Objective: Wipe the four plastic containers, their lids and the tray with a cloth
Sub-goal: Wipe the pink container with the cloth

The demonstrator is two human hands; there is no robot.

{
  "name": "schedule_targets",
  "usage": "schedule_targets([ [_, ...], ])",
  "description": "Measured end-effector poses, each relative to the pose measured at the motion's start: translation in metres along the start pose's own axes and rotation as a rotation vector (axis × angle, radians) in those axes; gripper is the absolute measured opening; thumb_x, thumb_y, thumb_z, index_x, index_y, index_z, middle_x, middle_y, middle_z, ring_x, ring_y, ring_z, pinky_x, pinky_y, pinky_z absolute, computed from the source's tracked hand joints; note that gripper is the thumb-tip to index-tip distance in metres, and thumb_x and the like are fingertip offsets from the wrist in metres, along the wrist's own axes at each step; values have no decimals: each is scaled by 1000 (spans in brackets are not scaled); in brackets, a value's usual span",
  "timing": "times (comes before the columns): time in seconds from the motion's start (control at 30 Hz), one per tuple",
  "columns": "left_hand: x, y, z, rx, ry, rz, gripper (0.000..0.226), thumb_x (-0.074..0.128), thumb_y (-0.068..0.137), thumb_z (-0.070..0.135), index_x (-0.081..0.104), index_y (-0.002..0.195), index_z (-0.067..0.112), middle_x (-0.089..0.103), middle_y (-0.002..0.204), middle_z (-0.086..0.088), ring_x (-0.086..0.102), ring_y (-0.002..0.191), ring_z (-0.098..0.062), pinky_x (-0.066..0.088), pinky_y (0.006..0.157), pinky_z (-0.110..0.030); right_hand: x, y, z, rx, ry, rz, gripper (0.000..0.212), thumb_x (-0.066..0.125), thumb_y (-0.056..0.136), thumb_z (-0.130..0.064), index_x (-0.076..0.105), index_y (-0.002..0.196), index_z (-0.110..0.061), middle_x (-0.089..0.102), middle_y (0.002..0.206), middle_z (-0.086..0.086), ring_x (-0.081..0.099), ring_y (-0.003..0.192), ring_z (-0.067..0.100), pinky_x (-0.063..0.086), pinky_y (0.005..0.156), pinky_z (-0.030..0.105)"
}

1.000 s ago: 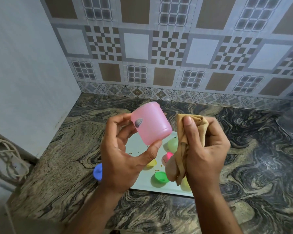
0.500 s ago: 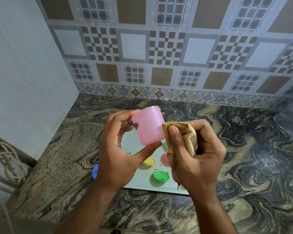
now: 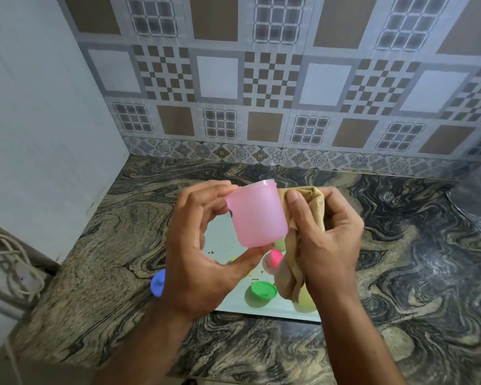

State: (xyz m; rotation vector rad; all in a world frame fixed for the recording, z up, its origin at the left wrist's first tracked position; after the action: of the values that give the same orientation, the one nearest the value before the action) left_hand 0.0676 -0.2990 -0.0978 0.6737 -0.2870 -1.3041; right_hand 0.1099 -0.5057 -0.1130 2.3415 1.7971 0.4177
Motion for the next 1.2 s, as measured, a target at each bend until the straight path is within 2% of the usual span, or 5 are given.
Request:
schedule_targets([
  [0.1, 0, -2, -11, -113, -165, 43, 75, 94, 69, 16, 49, 130, 20, 57, 136, -14, 65, 121, -36, 57, 96, -56, -3, -12, -4, 0, 87, 15, 14, 74, 93, -21, 66, 84, -13, 63, 67, -12, 54, 61, 4, 46, 58, 21],
  [0.27, 7, -5, -15, -191, -264, 21, 77, 90, 73, 6, 49, 136, 22, 59, 134, 5, 66, 124, -32, 55, 98, -38, 3, -31, -13, -27, 112, -8, 14, 75, 92, -22, 66, 86, -13, 65, 70, -9, 56, 61, 6, 48, 57, 25],
  [0.6, 2, -3, -19, -183, -123, -36, 75, 95, 69, 27, 52, 130, 30, 68, 130, 3, 66, 122, -32, 50, 100, -65, 3, -26, -31, -127, 19, -9, 17, 78, 92, -21, 68, 86, -10, 69, 70, -12, 58, 59, 0, 47, 55, 17],
  [0.77, 6, -10, -29, -286, -199, -82, 75, 95, 70, 29, 48, 128, 26, 67, 128, -9, 63, 123, -35, 48, 102, -67, -5, -6, -14, -29, -16, -2, 15, 78, 95, -14, 68, 84, -14, 66, 70, -12, 57, 64, 5, 47, 60, 22],
  [1.2, 26, -27, -56, -636, -481, 41, 70, 84, 68, 38, 63, 125, 3, 76, 112, -8, 70, 104, -21, 53, 93, -38, -13, -22, -19, -66, 42, 24, 17, 76, 94, -21, 65, 86, -10, 60, 67, -12, 51, 59, 4, 44, 56, 20],
])
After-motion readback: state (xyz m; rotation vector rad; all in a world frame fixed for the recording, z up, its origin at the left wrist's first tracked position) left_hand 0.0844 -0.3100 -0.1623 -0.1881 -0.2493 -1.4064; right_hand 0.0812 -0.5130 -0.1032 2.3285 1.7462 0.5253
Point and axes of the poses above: each hand's wrist, its own y-axis towards the middle knuckle, its own x-axis out of the palm, z = x × y, the point moved 10 cm from there along y, towards the middle knuckle
